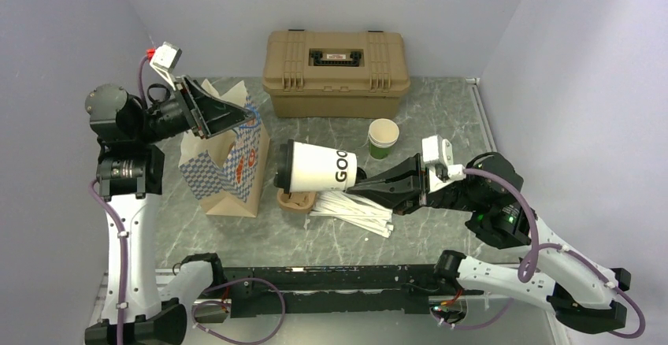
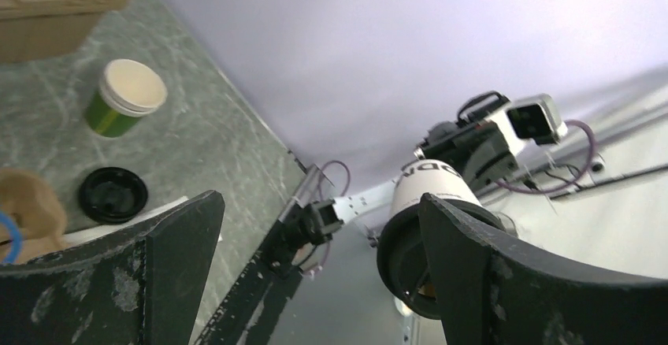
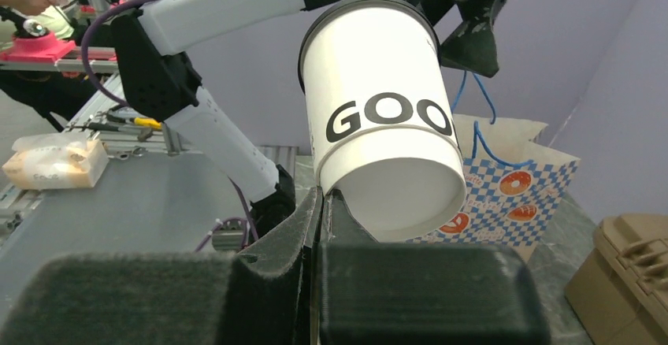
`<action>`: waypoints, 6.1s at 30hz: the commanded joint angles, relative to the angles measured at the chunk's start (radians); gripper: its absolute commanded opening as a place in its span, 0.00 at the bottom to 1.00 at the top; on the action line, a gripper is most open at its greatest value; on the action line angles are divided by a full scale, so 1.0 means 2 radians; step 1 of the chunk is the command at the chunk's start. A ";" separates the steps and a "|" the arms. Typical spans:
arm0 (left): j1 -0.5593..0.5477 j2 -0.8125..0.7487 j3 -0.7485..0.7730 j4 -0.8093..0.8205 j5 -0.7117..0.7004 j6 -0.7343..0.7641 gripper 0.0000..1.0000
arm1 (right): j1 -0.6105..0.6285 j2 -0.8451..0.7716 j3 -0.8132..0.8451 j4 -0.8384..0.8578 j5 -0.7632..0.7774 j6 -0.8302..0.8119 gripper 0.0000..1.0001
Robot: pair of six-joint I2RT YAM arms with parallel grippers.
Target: Pack the takeout coffee
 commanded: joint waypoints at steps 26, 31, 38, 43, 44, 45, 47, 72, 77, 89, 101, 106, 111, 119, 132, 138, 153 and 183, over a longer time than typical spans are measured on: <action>-0.132 -0.027 0.032 0.020 0.059 -0.011 0.99 | 0.000 0.042 0.058 0.045 -0.005 0.006 0.00; -0.139 -0.029 0.039 0.017 0.060 -0.010 0.99 | 0.000 0.040 0.056 0.045 0.007 0.002 0.00; -0.140 -0.030 0.038 0.015 0.059 -0.008 0.99 | 0.000 0.046 0.063 0.046 0.002 0.003 0.00; -0.141 -0.028 0.036 0.014 0.057 -0.007 0.99 | 0.000 0.049 0.062 0.053 0.001 0.002 0.00; -0.141 -0.028 0.035 0.010 0.056 -0.004 0.99 | 0.000 0.051 0.062 0.054 -0.001 0.002 0.00; -0.141 -0.028 0.036 0.006 0.055 -0.002 0.99 | 0.000 0.052 0.064 0.053 -0.001 0.001 0.00; -0.141 -0.027 0.035 0.002 0.053 0.002 0.99 | 0.000 0.053 0.063 0.054 -0.001 0.001 0.00; -0.143 -0.028 0.033 -0.016 0.049 0.025 0.46 | 0.000 0.058 0.064 0.052 0.009 0.003 0.15; -0.143 -0.023 0.067 -0.096 0.011 0.089 0.39 | 0.000 0.035 0.046 0.038 0.051 -0.008 0.54; -0.143 0.035 0.256 -0.365 -0.200 0.278 0.35 | 0.000 -0.033 0.007 -0.054 0.257 -0.037 0.68; -0.143 0.144 0.427 -0.526 -0.510 0.359 0.28 | 0.000 -0.006 -0.027 -0.109 0.316 -0.019 0.65; -0.143 0.192 0.464 -0.557 -0.625 0.376 0.24 | 0.000 -0.008 -0.053 -0.103 0.302 -0.014 0.65; -0.143 0.229 0.462 -0.568 -0.663 0.376 0.19 | 0.000 -0.008 -0.071 -0.101 0.293 -0.014 0.65; -0.143 0.258 0.451 -0.598 -0.677 0.364 0.14 | 0.000 -0.010 -0.079 -0.098 0.299 -0.014 0.65; -0.143 0.255 0.362 -0.618 -0.642 0.343 0.07 | 0.000 -0.009 -0.081 -0.099 0.293 -0.014 0.65; -0.143 0.253 0.316 -0.600 -0.632 0.340 0.05 | 0.000 -0.012 -0.081 -0.100 0.293 -0.014 0.65; -0.128 0.288 0.243 -0.557 -0.614 0.364 0.01 | 0.000 -0.014 -0.084 -0.100 0.299 -0.014 0.65; -0.105 0.273 0.046 -0.473 -0.587 0.361 0.00 | 0.000 -0.001 -0.088 -0.097 0.299 -0.014 0.65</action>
